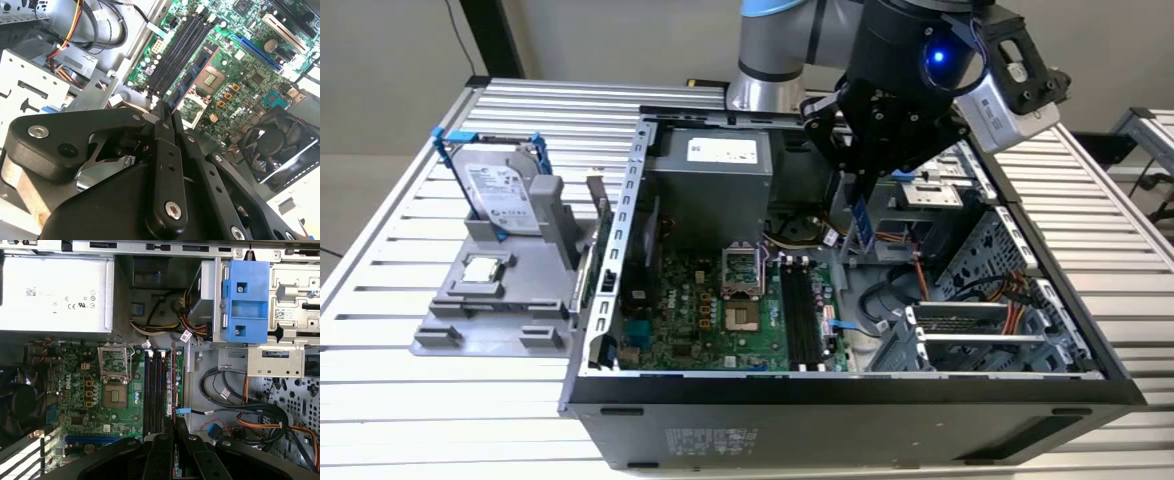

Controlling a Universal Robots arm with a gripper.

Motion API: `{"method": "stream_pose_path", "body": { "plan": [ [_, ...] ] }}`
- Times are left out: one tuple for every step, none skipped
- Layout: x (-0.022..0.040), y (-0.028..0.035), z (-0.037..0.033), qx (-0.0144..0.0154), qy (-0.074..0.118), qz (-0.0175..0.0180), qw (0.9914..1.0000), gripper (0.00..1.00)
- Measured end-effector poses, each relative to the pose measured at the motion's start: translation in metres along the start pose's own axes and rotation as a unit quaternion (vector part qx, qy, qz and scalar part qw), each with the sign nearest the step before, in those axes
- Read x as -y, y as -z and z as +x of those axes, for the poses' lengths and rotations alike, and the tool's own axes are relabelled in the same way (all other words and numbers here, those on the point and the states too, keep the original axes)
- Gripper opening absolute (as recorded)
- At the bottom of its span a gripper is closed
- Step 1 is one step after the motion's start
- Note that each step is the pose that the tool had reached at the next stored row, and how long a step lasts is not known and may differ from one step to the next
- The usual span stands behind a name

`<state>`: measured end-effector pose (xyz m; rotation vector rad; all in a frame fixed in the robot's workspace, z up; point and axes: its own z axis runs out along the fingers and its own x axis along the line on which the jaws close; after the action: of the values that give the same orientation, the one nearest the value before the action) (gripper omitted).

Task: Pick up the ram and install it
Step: 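Insert the ram into the slot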

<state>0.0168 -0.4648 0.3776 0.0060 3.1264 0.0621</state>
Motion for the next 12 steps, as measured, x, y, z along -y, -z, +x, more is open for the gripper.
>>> {"method": "stream_pose_path", "body": {
  "plan": [
    [0.0, -0.0001, 0.0, 0.0, 0.0, 0.0, 1.0, 0.0],
    [0.0, -0.0001, 0.0, 0.0, 0.0, -0.0001, 1.0, 0.0],
    [0.0, -0.0001, 0.0, 0.0, 0.0, -0.0003, 1.0, 0.0],
    [0.0, -0.0002, 0.0, 0.0, 0.0, -0.0004, 1.0, 0.0],
    [0.0, -0.0001, 0.0, 0.0, 0.0, -0.0005, 1.0, 0.0],
    [0.0, -0.0001, 0.0, 0.0, 0.0, -0.0006, 1.0, 0.0],
    [0.0, -0.0001, 0.0, 0.0, 0.0, -0.0007, 1.0, 0.0],
    [0.0, -0.0001, 0.0, 0.0, 0.0, -0.0008, 1.0, 0.0],
    [0.0, -0.0003, 0.0001, 0.0, 0.0, -0.0008, 1.0, 0.0],
    [0.0, -0.0008, 0.0001, 0.0, 0.0, -0.0009, 1.0, 0.0],
    [0.0001, -0.0017, 0.0001, 0.0, 0.0, -0.0009, 1.0, 0.0],
    [0.0001, -0.0028, 0.0001, 0.0, 0.0, -0.0009, 1.0, 0.0]
  ]
}}
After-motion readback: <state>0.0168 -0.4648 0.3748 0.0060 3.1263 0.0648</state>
